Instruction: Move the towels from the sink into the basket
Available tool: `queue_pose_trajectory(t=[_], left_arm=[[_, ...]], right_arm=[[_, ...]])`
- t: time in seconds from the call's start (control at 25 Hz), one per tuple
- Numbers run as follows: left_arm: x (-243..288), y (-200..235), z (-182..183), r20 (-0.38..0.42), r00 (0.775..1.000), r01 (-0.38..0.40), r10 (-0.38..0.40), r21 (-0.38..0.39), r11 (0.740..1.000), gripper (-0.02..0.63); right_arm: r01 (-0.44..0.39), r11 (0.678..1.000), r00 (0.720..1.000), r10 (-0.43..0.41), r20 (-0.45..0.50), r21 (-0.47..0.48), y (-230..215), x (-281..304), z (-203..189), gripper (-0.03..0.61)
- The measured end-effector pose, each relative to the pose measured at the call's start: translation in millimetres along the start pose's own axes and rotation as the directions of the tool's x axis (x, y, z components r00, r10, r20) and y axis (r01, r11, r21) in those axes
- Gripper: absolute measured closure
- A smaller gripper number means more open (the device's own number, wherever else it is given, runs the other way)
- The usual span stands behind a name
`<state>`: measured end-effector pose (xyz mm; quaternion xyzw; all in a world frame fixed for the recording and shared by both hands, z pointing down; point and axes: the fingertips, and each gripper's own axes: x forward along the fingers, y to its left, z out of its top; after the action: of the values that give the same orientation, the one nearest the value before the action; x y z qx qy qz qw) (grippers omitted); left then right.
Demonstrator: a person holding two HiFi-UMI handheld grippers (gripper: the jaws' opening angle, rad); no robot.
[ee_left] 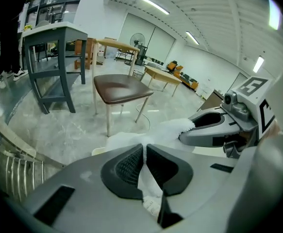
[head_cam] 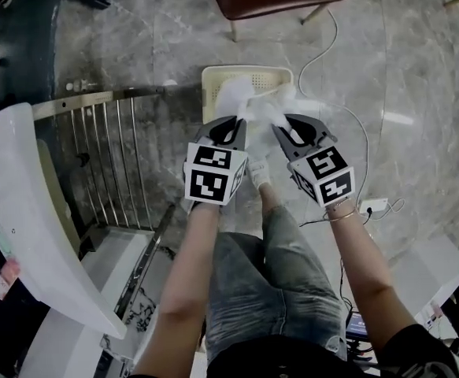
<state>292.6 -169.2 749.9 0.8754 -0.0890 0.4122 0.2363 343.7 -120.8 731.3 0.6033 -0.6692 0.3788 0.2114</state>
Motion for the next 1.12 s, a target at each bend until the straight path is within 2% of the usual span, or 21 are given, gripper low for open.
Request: queue_pose_trajectory(t=[0.12, 0.4, 0.48, 0.56, 0.6, 0.64, 0.68, 0.92, 1.12], left_arm=[[17, 11, -1, -0.011, 1.000, -0.003, 0.003, 0.035, 0.999, 0.586], [36, 20, 3, -0.024, 1.000, -0.003, 0.004, 0.049, 0.999, 0.584], [38, 21, 2, -0.047, 0.999, -0.019, 0.022, 0.050, 0.999, 0.583], [38, 23, 4, -0.053, 0.998, -0.038, 0.040, 0.051, 0.998, 0.576], [38, 23, 3, -0.054, 0.998, -0.037, 0.039, 0.048, 0.998, 0.522], [39, 23, 2, -0.056, 0.998, -0.031, 0.034, 0.041, 0.999, 0.431], [39, 24, 1, -0.058, 0.998, -0.027, 0.028, 0.033, 0.999, 0.413], [31, 21, -1, -0.027, 0.999, -0.034, 0.033, -0.030, 0.999, 0.411], [18, 9, 5, -0.003, 1.000, -0.006, 0.006, -0.078, 0.997, 0.411]], right_arm=[[0.010, 1.000, 1.000, -0.010, -0.014, -0.009, -11, 16, -6, 0.509], [0.063, 0.998, 0.998, -0.063, -0.016, 0.021, -34, 36, -13, 0.495], [0.061, 0.998, 0.997, -0.059, -0.048, 0.030, -36, 42, -19, 0.455], [0.064, 0.998, 0.995, -0.062, -0.076, 0.026, -37, 45, -23, 0.356], [0.070, 0.997, 0.994, -0.068, -0.082, 0.021, -39, 45, -24, 0.335], [0.075, 0.997, 0.994, -0.073, -0.085, 0.019, -41, 44, -25, 0.329], [0.079, 0.997, 0.993, -0.077, -0.085, 0.021, -43, 43, -25, 0.328], [0.086, 0.996, 0.994, -0.083, -0.075, 0.037, -47, 28, -24, 0.328], [0.063, 0.997, 0.996, -0.060, -0.065, 0.047, -39, 14, -17, 0.331]])
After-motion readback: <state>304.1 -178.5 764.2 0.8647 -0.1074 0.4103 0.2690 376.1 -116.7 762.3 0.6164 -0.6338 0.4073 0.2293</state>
